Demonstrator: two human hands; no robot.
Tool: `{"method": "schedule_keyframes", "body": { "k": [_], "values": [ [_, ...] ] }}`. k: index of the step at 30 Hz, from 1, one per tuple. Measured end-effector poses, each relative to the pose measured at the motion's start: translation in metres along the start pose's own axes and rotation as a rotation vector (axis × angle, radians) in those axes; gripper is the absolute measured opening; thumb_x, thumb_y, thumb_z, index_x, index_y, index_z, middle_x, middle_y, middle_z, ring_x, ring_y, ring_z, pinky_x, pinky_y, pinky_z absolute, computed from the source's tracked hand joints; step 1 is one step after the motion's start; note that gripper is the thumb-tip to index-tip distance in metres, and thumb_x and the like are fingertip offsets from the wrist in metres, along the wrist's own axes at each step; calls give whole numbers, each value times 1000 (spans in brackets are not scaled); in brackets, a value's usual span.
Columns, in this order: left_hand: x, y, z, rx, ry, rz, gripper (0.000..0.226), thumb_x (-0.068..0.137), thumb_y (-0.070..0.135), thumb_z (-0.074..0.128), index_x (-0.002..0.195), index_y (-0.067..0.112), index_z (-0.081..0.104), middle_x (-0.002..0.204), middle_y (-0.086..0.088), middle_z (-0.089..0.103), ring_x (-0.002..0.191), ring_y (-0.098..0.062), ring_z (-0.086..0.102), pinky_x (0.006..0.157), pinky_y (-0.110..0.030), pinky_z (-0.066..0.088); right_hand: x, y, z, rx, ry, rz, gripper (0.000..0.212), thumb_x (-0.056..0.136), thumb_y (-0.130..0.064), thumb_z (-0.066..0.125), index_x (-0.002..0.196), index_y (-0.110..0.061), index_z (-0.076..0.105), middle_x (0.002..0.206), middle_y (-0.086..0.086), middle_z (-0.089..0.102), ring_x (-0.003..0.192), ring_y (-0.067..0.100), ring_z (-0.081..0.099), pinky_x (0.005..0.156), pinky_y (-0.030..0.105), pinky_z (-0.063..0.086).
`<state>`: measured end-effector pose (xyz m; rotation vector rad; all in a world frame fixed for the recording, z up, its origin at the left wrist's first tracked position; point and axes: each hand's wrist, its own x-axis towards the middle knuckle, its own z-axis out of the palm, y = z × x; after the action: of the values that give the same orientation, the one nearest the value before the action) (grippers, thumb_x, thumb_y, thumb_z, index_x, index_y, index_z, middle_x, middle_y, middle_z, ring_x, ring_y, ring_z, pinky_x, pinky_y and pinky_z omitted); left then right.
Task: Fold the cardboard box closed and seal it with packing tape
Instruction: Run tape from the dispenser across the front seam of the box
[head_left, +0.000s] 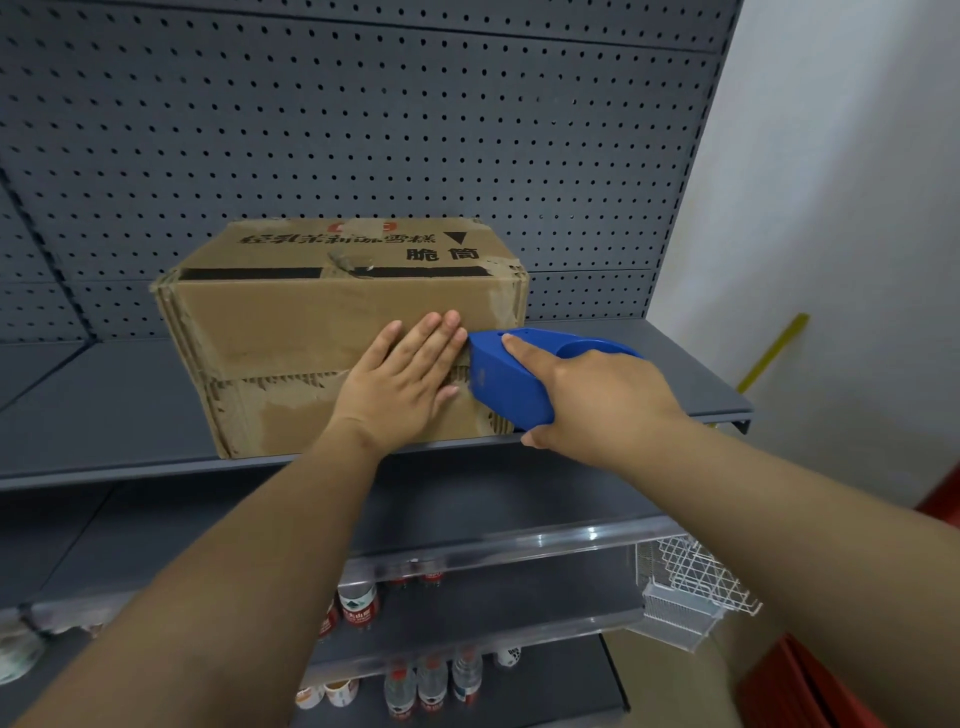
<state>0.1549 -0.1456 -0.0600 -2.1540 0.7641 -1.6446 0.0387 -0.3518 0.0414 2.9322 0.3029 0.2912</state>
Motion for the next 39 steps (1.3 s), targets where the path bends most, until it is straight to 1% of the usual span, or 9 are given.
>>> {"method": "schedule_keyframes", "body": {
  "k": [4,7,12,15,18,21,26,30,39],
  "values": [
    [4,0,5,-9,30,14,62,98,41,20,149,11,3,157,-3,-15,145,-16,-10,118,-36,-6,0,18,3,18,-1,-37,91,79,-62,57,144,-48,-5,109,2,60,96,23,58,59,29,41],
    [7,1,7,-3,31,28,63,97,42,21,149,11,2,157,-4,-15,145,-17,-10,117,-36,-7,0,27,4,30,-3,-53,91,78,-64,56,143,-50,-5,112,1,60,101,23,57,64,29,41],
    [6,-1,10,8,46,28,62,97,41,23,149,12,6,158,-4,-13,145,-17,-9,117,-36,-7,-4,53,6,14,24,-32,90,77,-65,56,143,-51,-4,113,-3,60,101,21,57,64,27,37],
    [6,-4,10,14,48,33,64,96,41,28,149,11,8,158,-4,-12,145,-17,-8,118,-36,-7,-11,70,11,6,32,-13,90,78,-66,54,143,-51,-6,113,-4,61,92,19,56,63,27,42],
    [6,-2,10,27,48,34,65,96,41,30,149,11,9,158,-5,-11,145,-18,-7,118,-37,-6,-14,82,16,-9,33,-17,91,77,-67,53,142,-51,-9,118,-5,60,95,19,59,67,29,49],
    [6,-1,9,17,37,33,64,96,41,30,149,10,9,158,-4,-11,145,-18,-7,118,-37,-6,-13,88,19,-11,39,-30,90,77,-67,53,142,-52,-8,121,-5,59,97,20,59,67,28,47],
    [9,-2,8,52,47,47,66,95,42,33,149,10,12,158,-5,-10,145,-18,-6,118,-37,-6,-24,108,20,-48,54,19,91,77,-68,52,143,-51,-8,117,-6,61,98,19,60,64,27,43],
    [5,-2,8,66,38,48,67,94,42,36,148,9,16,158,-7,-8,145,-19,-4,118,-39,-4,-18,100,23,-63,82,30,89,78,-66,52,144,-49,-6,110,-3,62,98,21,59,62,26,38],
    [6,6,6,62,37,50,65,95,42,35,148,8,17,158,-7,-7,146,-19,-3,118,-39,-4,10,84,36,-53,57,41,88,78,-60,56,145,-46,0,102,2,60,89,25,60,66,32,51]
  ]
}}
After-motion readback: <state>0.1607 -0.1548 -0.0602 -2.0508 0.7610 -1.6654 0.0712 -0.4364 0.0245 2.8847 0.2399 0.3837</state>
